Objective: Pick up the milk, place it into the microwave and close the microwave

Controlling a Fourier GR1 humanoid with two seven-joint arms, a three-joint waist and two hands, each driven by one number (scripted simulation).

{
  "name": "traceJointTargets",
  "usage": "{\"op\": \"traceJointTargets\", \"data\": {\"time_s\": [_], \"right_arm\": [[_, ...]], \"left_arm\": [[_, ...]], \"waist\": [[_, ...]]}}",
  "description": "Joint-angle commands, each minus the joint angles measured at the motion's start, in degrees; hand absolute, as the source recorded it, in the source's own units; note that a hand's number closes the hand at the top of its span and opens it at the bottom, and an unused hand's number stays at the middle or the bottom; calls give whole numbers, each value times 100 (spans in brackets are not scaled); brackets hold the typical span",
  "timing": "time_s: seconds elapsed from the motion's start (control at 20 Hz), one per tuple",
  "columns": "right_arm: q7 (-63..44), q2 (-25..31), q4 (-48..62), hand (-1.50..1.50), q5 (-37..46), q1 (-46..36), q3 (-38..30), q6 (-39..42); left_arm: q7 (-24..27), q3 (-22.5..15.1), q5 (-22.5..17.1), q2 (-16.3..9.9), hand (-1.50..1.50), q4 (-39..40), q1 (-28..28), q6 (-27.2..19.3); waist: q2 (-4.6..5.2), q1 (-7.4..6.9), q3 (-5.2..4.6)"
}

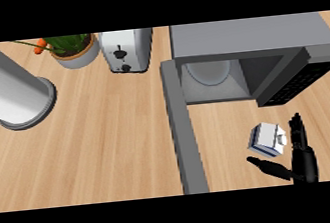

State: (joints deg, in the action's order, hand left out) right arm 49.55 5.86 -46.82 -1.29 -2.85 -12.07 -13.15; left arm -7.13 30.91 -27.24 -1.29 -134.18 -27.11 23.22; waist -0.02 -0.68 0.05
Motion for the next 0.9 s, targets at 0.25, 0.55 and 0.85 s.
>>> {"op": "traceJointTargets", "data": {"time_s": [0.25, 0.55, 0.85], "right_arm": [[1159, 119, 1686, 150, 66, -941, -152, 401], [1688, 362, 2026, 150, 231, -1385, -255, 308], [1391, 506, 2153, 150, 444, -2099, 122, 1045]], "left_arm": [[190, 9, -291, 49, -150, -278, -180, 192], [100, 148, -575, -35, -150, -295, -152, 83], [322, 109, -488, 12, -150, -39, -334, 464]], "waist": [[13, -43, 6], [21, -65, 10], [16, -110, 6]]}}
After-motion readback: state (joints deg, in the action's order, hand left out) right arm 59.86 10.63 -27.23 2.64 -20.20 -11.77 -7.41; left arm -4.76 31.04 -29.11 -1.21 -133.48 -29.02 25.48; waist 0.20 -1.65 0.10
